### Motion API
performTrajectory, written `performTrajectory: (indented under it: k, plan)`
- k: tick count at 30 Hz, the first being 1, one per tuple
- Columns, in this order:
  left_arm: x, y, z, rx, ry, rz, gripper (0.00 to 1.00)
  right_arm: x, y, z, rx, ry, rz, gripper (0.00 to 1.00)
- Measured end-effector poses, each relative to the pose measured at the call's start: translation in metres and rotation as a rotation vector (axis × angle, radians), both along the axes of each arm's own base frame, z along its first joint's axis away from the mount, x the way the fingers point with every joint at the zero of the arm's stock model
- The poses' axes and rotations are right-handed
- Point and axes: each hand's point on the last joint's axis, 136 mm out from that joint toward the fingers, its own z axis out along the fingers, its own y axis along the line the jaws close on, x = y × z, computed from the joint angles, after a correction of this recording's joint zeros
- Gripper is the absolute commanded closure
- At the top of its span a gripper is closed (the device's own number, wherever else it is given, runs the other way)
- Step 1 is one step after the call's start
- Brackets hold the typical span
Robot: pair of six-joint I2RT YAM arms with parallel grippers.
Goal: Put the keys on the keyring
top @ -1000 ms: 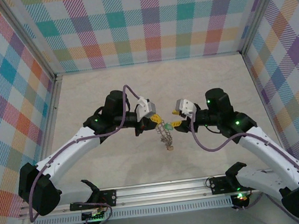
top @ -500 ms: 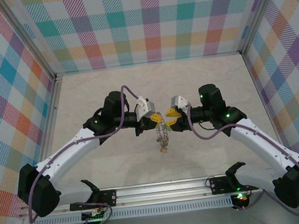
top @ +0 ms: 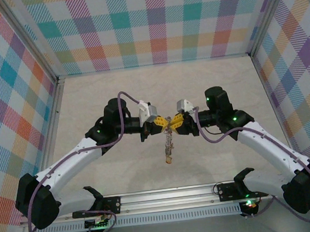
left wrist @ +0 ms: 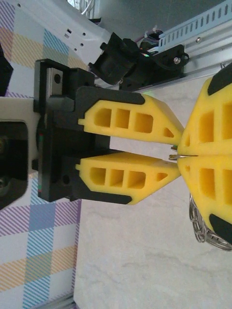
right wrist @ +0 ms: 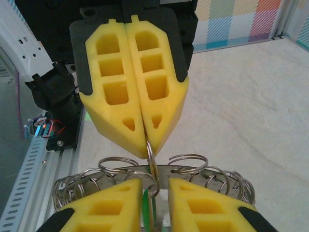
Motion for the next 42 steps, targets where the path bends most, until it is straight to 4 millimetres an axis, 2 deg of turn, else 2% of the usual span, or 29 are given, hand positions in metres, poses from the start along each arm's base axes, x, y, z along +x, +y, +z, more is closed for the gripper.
performTrajectory:
  k: [7, 18, 23, 33, 42]
  plan:
    - [0.001, -0.002, 0.007, -0.051, 0.003, 0.003, 1.00, 0.000, 0.002, 0.007, 0.025, -0.015, 0.011, 0.82]
    - [0.000, -0.002, 0.006, -0.116, 0.024, 0.016, 1.00, -0.001, 0.004, 0.009, 0.070, -0.030, 0.012, 0.80]
    - [0.000, -0.002, 0.013, -0.142, 0.021, 0.008, 1.00, -0.004, 0.002, 0.016, 0.092, -0.062, 0.013, 0.81]
    - [-0.002, -0.003, 0.021, -0.170, 0.009, -0.004, 1.00, -0.005, 0.002, 0.017, 0.107, -0.060, 0.019, 0.81]
    - [-0.005, -0.003, 0.024, -0.183, -0.002, -0.021, 1.00, -0.007, 0.003, 0.021, 0.121, -0.061, 0.033, 0.88]
